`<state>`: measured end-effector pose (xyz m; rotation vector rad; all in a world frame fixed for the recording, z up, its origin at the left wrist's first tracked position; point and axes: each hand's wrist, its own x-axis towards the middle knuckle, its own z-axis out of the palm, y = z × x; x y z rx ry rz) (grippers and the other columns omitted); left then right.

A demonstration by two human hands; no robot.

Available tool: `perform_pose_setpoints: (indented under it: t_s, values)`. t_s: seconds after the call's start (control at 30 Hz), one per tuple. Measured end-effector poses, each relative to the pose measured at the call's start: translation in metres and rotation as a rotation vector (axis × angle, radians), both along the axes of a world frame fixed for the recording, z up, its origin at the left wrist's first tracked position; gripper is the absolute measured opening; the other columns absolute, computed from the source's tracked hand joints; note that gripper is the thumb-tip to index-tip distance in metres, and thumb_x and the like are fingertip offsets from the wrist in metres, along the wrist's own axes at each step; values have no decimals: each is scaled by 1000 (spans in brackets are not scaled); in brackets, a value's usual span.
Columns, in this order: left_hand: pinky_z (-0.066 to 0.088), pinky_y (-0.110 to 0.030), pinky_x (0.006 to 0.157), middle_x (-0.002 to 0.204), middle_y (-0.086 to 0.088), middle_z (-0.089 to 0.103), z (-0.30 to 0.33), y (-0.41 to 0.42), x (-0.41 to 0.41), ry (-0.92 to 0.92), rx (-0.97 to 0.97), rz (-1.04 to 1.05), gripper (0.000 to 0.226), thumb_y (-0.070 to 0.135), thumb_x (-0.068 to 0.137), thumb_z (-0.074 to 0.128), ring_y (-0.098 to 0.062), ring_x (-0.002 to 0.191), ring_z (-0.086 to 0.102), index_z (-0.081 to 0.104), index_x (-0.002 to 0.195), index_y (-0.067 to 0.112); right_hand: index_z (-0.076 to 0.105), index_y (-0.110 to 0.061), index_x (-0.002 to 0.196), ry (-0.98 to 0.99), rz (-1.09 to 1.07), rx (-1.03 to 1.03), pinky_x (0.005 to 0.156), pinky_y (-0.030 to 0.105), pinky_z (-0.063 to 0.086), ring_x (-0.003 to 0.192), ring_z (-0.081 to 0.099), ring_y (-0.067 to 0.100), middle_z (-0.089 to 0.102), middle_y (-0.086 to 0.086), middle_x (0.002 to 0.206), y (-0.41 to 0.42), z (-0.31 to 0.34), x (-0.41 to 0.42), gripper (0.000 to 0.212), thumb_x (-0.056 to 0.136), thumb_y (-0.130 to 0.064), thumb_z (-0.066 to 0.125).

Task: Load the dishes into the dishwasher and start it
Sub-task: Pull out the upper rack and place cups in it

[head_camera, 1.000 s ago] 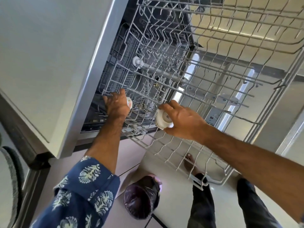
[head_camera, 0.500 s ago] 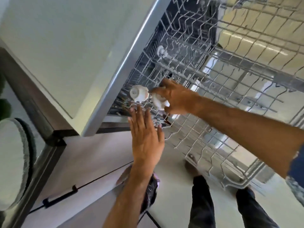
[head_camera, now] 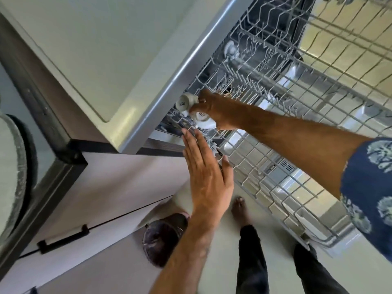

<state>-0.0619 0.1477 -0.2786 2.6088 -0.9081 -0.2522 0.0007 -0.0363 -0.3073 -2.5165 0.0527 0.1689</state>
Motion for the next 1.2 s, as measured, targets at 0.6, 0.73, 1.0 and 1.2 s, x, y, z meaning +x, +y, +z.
perform_pose_setpoints:
  t_s: [0.6, 0.73, 1.0, 1.2]
  values:
    - [12, -51, 125, 165, -14, -21, -2, 1, -1, 1, -13, -17, 81, 25, 95, 45, -26, 155, -8, 0, 158, -1, 30, -13, 148, 76, -105, 176, 97, 41, 51, 123, 51, 29, 39, 11, 144, -8, 8, -12, 97, 69, 2, 83]
    - [11, -50, 126, 166, -14, -17, 4, 2, -1, -3, 32, -9, 80, 34, 94, 33, -26, 155, -8, 1, 158, 0, 26, -16, 151, 62, -152, 103, 94, 41, 52, 124, 52, 29, 35, 9, 149, -3, 23, -35, 90, 78, -4, 77]
    - [5, -52, 125, 165, -16, -18, 54, 17, -19, -15, 423, -2, 89, 67, 94, 2, -28, 154, -12, -12, 157, 5, 18, -14, 155, 94, 24, -237, 121, 51, 22, 146, 23, 37, 21, 17, 160, 20, 93, -134, 85, 90, -39, 66]
    - [-1, -54, 125, 165, -15, -19, 149, 96, -80, 23, 464, 140, 87, 63, 93, 0, -29, 154, -14, -12, 158, 6, 8, -17, 159, 42, 273, -328, 123, 52, 9, 151, 10, 31, 13, 12, 163, 65, 188, -169, 83, 96, -51, 51]
